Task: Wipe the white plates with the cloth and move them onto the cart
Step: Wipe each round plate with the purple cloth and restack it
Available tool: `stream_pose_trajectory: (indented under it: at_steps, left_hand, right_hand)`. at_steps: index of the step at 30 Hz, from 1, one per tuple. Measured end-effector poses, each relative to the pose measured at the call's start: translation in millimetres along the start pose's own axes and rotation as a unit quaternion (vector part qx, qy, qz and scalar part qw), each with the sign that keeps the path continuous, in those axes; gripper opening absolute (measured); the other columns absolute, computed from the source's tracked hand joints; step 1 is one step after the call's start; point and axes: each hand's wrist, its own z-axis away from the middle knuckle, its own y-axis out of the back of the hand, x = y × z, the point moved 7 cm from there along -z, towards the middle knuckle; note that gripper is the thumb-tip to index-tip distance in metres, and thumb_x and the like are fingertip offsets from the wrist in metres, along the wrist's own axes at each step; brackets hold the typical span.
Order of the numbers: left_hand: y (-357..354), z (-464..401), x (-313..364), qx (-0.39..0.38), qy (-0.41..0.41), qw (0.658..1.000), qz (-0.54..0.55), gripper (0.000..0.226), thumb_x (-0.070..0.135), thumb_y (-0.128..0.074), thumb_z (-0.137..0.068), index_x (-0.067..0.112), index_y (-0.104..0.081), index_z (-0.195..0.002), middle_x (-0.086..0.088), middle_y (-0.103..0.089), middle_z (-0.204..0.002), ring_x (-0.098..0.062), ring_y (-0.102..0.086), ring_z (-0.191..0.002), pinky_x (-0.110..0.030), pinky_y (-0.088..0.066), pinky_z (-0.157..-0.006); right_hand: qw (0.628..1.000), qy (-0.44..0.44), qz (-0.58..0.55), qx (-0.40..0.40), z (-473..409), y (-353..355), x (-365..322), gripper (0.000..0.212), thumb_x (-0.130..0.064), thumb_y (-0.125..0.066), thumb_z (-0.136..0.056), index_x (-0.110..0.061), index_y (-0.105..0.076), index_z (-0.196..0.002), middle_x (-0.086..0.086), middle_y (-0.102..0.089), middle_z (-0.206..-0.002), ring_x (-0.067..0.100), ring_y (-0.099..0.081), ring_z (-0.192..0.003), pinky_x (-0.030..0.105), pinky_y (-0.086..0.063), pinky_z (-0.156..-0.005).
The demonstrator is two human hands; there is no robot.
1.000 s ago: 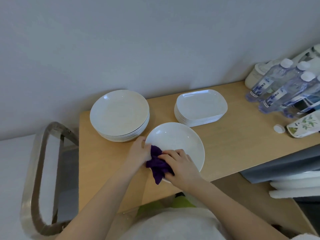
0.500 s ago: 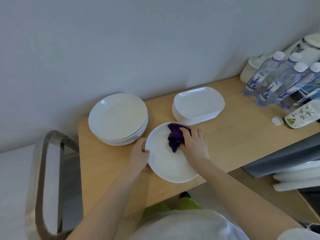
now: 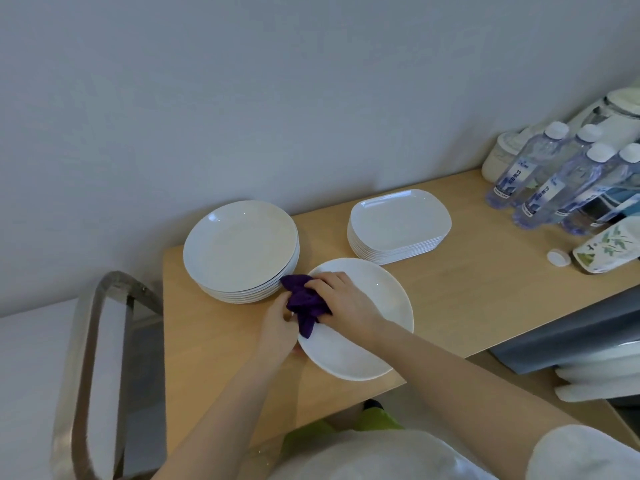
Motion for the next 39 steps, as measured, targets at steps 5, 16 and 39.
stream_pose_trajectory:
  at_steps: [5, 16, 39]
  left_hand:
    - [-4, -2, -5, -0.001, -0.017, 0.998, -0.062, 0.043, 0.001, -0.042, -0.095, 0.019, -0.046, -0.133, -0.002, -0.059, -0.113, -0.024, -0.057, -0.105, -0.037, -0.049, -0.086]
    - [-5, 0, -11, 0.009, 0.013, 0.999, -0.047, 0.043, 0.007, -0.041, -0.096, 0.023, -0.045, -0.136, -0.003, -0.056, -0.126, -0.023, -0.054, -0.111, -0.038, -0.052, -0.088]
    - [2, -4, -17, -0.014, 0.094, 0.992, 0.081, 0.037, 0.003, -0.047, -0.093, 0.035, -0.062, -0.106, -0.005, -0.071, -0.075, -0.024, -0.071, -0.068, -0.042, -0.059, -0.053]
  right_hand:
    - [0.994, -0.055, 0.099, -0.006, -9, 23, 20, 0.051, -0.028, -0.057, -0.090, -0.018, -0.041, -0.137, 0.004, -0.042, -0.136, 0.025, -0.040, -0.121, 0.036, -0.042, -0.096]
    - [0.947, -0.277, 0.161, -0.014, 40, 31, 71, 0.038, -0.044, -0.049, -0.091, -0.009, -0.046, -0.107, 0.010, -0.049, -0.110, 0.026, -0.052, -0.095, 0.028, -0.034, -0.070]
    - [0.989, -0.097, 0.083, -0.078, 32, -6, -15, 0.045, -0.041, -0.054, -0.090, -0.013, -0.045, -0.124, 0.008, -0.048, -0.123, 0.028, -0.043, -0.108, 0.035, -0.047, -0.082]
